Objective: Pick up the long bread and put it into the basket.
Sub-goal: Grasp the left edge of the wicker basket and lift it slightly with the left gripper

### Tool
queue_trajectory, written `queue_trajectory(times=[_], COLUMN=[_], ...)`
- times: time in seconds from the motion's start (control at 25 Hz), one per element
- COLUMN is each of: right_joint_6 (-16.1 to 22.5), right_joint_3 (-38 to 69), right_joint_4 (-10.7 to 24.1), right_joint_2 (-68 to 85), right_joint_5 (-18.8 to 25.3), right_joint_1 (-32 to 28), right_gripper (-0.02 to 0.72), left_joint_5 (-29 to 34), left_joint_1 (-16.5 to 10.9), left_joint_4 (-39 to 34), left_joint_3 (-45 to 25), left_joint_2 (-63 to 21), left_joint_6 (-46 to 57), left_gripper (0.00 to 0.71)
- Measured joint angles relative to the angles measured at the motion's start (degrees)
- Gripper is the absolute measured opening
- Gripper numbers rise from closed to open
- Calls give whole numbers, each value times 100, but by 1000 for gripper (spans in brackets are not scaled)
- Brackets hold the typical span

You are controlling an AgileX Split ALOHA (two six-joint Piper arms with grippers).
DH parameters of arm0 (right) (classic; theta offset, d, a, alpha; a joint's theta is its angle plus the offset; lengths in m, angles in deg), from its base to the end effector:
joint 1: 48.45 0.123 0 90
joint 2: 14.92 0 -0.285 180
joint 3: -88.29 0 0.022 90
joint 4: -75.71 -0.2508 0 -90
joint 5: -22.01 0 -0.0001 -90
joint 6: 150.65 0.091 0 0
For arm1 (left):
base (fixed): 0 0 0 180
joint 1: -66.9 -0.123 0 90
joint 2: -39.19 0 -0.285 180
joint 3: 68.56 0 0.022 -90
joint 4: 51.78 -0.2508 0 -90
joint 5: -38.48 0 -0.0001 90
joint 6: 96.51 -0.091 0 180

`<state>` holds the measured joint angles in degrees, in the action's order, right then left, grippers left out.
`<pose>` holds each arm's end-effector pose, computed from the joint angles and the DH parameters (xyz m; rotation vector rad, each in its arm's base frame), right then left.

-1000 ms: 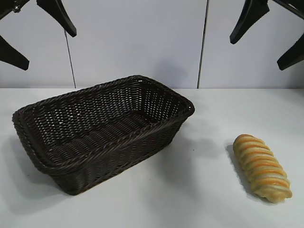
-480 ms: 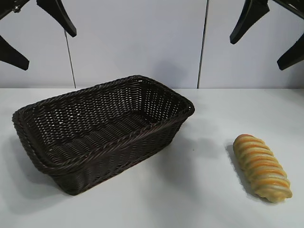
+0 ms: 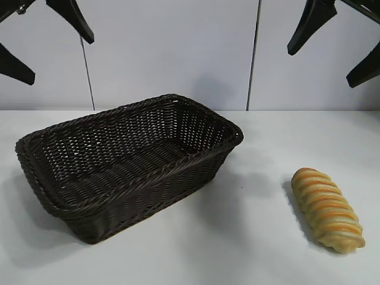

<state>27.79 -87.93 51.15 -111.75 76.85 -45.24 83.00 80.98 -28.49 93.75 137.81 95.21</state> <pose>0.3212 0.0490 0.3052 0.1196 2.6692 0.5546 0.2939 -0.0998 0.2320 -0.2872 2.8246 -0.5713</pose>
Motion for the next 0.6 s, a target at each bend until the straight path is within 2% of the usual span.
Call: queue_trajectory(times=[0.12, 0.32, 0.6], right_joint_6=[0, 0, 0], right_joint_3=[0, 0, 0], right_joint_4=[5, 5, 5], right_joint_2=[0, 0, 0], right_joint_5=[40, 55, 54], right_joint_1=[0, 0, 0], right_gripper=[662, 662, 662], left_joint_5=[-501, -1199, -1365], left_joint_1=[99, 99, 99], left_joint_4=[-67, -255, -534], left_joint_3=[-401, -819, -887], left_joint_2=[0, 0, 616], left_joint_6=[375, 796, 967], left_gripper=[688, 688, 688])
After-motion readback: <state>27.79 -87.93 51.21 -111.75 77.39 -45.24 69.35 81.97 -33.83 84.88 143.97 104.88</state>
